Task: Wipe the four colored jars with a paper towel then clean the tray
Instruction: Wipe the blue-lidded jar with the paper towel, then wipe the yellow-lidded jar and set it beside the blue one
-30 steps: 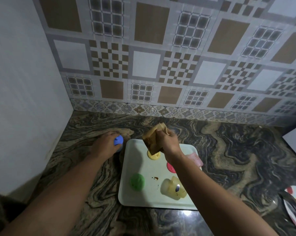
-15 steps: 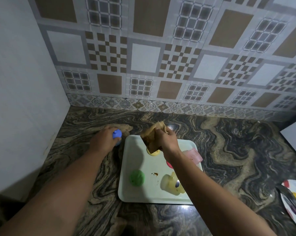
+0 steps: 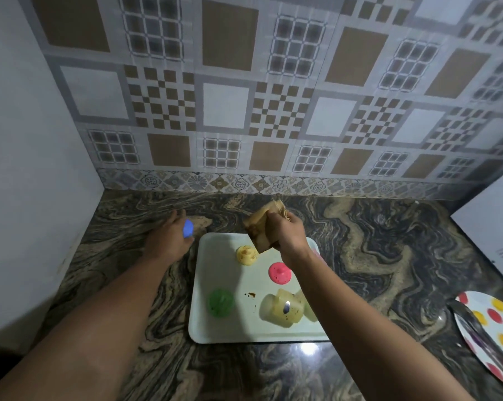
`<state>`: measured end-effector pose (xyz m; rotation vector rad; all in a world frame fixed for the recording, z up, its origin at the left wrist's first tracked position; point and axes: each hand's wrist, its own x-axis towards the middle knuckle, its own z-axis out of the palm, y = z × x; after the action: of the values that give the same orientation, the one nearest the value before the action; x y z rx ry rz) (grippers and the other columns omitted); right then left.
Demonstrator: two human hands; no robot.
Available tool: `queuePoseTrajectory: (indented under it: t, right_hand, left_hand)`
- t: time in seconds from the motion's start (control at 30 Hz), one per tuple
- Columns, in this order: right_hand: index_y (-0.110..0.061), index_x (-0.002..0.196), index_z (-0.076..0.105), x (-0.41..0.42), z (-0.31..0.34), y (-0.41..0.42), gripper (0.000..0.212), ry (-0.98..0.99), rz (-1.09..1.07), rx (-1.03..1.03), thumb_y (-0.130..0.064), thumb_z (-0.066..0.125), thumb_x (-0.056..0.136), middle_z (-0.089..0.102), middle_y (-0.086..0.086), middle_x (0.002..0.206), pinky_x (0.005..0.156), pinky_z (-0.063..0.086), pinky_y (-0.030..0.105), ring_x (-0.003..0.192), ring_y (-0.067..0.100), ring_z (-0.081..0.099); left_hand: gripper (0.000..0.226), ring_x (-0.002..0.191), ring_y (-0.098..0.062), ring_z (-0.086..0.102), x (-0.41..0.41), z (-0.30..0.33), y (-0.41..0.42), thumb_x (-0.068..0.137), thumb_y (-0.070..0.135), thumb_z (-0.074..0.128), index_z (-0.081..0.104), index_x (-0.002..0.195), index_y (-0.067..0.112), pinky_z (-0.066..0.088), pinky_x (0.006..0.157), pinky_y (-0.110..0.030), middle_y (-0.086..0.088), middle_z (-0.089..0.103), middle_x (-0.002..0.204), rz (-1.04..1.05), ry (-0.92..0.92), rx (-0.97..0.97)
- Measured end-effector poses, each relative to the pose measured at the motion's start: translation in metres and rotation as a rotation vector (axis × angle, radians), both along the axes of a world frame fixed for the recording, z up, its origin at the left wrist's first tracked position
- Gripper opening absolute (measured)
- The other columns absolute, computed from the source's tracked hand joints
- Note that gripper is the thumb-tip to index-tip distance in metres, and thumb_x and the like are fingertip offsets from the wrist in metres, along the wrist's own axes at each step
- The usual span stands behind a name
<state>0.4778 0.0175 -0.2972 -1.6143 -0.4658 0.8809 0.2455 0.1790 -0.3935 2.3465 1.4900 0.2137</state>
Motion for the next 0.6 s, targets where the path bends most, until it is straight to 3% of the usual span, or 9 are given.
queuePoseTrajectory:
  t: [0.1,0.17,0.23,0.33,0.43,0.5,0.6]
  right_hand:
    - [-0.011,0.107,0.068,0.007,0.010,-0.016,0.013,-0.021,-0.015,0.012,-0.013,0.056,0.102,0.067,0.003,0.081,0.044,0.044,0.019,0.068,0.016,0.060]
    - [-0.010,0.108,0.068,0.011,0.018,-0.031,0.014,-0.016,-0.048,0.032,-0.012,0.056,0.102,0.068,0.005,0.082,0.045,0.045,0.021,0.070,0.018,0.061]
    - [-0.008,0.106,0.068,0.016,0.021,-0.044,0.014,0.016,-0.095,0.050,-0.011,0.055,0.101,0.067,0.009,0.083,0.047,0.046,0.023,0.070,0.020,0.062]
    - [-0.007,0.104,0.067,0.024,0.024,-0.066,0.015,0.122,-0.208,0.038,-0.007,0.054,0.096,0.064,0.013,0.081,0.060,0.051,0.031,0.071,0.028,0.061]
    - [0.002,0.101,0.062,0.033,0.018,-0.089,0.022,0.259,-0.326,0.013,0.007,0.053,0.082,0.059,0.019,0.081,0.076,0.057,0.058,0.078,0.034,0.060]
    - [0.005,0.109,0.062,0.035,0.014,-0.105,0.028,0.312,-0.363,0.008,0.008,0.056,0.082,0.062,0.024,0.091,0.081,0.054,0.073,0.085,0.040,0.063]
    - [-0.005,0.103,0.061,0.030,0.010,-0.126,0.011,0.330,-0.379,-0.018,0.001,0.057,0.094,0.063,0.025,0.098,0.094,0.052,0.072,0.085,0.039,0.062]
  left_hand:
    - [0.097,0.145,-0.042,0.033,0.000,0.009,-0.005,0.088,0.044,0.069,0.012,0.161,0.017,0.041,0.109,-0.052,-0.013,0.014,0.168,0.032,0.061,-0.038]
    - [0.094,0.149,-0.043,0.024,0.001,0.020,-0.019,0.088,0.045,0.068,0.014,0.161,0.020,0.039,0.109,-0.054,-0.012,0.014,0.168,0.071,0.040,-0.007]
    - [0.078,0.142,-0.043,0.032,0.007,0.031,-0.040,0.089,0.044,0.064,0.033,0.156,0.020,0.043,0.104,-0.053,-0.011,0.029,0.161,0.043,-0.023,0.133]
    - [0.047,0.118,-0.034,0.054,0.028,0.038,-0.089,0.087,0.045,0.058,0.064,0.127,0.021,0.051,0.093,-0.045,-0.003,0.057,0.129,-0.139,-0.229,0.231]
    - [0.029,0.105,-0.020,0.063,0.054,0.039,-0.141,0.087,0.043,0.061,0.071,0.110,0.028,0.054,0.084,-0.037,0.007,0.068,0.110,-0.220,-0.307,-0.053]
    - [0.030,0.094,-0.015,0.068,0.068,0.036,-0.170,0.083,0.048,0.060,0.074,0.102,0.029,0.056,0.082,-0.035,0.008,0.074,0.102,-0.229,-0.338,-0.271]
    - [0.030,0.089,-0.021,0.070,0.083,0.019,-0.196,0.076,0.047,0.056,0.073,0.084,0.024,0.057,0.082,-0.037,-0.002,0.076,0.093,-0.273,-0.314,-0.409]
